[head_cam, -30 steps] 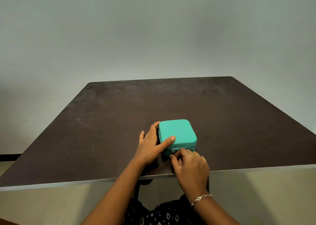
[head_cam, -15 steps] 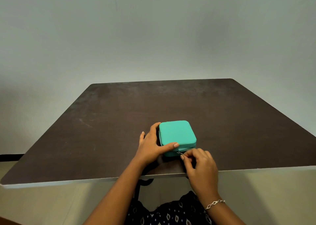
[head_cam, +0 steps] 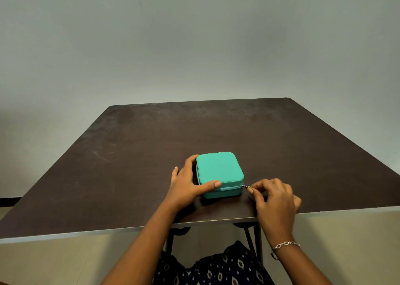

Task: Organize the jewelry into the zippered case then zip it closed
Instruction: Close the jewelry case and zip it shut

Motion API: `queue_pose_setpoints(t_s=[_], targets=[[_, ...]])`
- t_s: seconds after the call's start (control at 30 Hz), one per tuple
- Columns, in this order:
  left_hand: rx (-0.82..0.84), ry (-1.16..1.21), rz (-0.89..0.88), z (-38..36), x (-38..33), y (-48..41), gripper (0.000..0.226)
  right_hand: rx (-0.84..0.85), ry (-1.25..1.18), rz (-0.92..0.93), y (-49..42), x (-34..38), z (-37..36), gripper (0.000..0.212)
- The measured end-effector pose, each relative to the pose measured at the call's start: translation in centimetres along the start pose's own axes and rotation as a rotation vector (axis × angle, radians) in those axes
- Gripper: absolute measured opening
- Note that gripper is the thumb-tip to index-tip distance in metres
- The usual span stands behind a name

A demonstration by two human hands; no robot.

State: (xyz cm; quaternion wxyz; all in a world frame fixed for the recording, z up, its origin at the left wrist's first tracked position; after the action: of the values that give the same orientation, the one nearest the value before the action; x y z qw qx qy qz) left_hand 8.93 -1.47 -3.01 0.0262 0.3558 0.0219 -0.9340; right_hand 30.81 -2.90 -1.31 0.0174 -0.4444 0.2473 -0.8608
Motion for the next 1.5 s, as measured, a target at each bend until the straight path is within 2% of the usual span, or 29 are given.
queue_pose_setpoints(t_s=[0.33,0.73,1.0,1.2,1.37,1.5], targets=[[0.031,0.005,0.007,-0.3,0.2,-0.1,0.092,0.074,0.054,-0.079,-3.5,-0.3,-1.3,0.005],[0.030,-0.026,-0.006,-0.1,0.1,0.0,0.094,0.212,0.044,-0.069,-8.7,-0.3,-5.4,0.012],[0.032,-0.044,-0.027,-0.1,0.0,0.0,0.102,0.434,0.006,0.077,-10.4,2.2,-7.7,0.005],[0.026,-0.058,-0.059,0.2,-0.7,0.1,0.089,0.586,0.045,0.164,-10.7,3.5,-10.0,0.008],[0.031,-0.065,-0.048,0.1,-0.6,0.2,0.090,0.637,-0.046,0.065,-10.4,2.2,-10.1,0.010],[-0.004,-0.087,-0.072,0.2,-0.7,0.1,0.096,0.477,-0.322,-0.146,-9.2,0.3,-8.7,0.013]])
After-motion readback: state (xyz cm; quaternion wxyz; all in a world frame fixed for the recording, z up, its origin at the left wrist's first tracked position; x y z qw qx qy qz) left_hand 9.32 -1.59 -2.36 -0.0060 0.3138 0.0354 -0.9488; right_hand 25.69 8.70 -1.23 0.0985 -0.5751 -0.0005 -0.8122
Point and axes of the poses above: each hand's wrist, its own y-axis away from the middle knuckle, its own z-axis out of the back of the hand, x = y × z, the point moved 10 cm from there along -y, towards the middle knuckle, and after that the axes turned 15 degrees about -y, right-handed, at the moved point
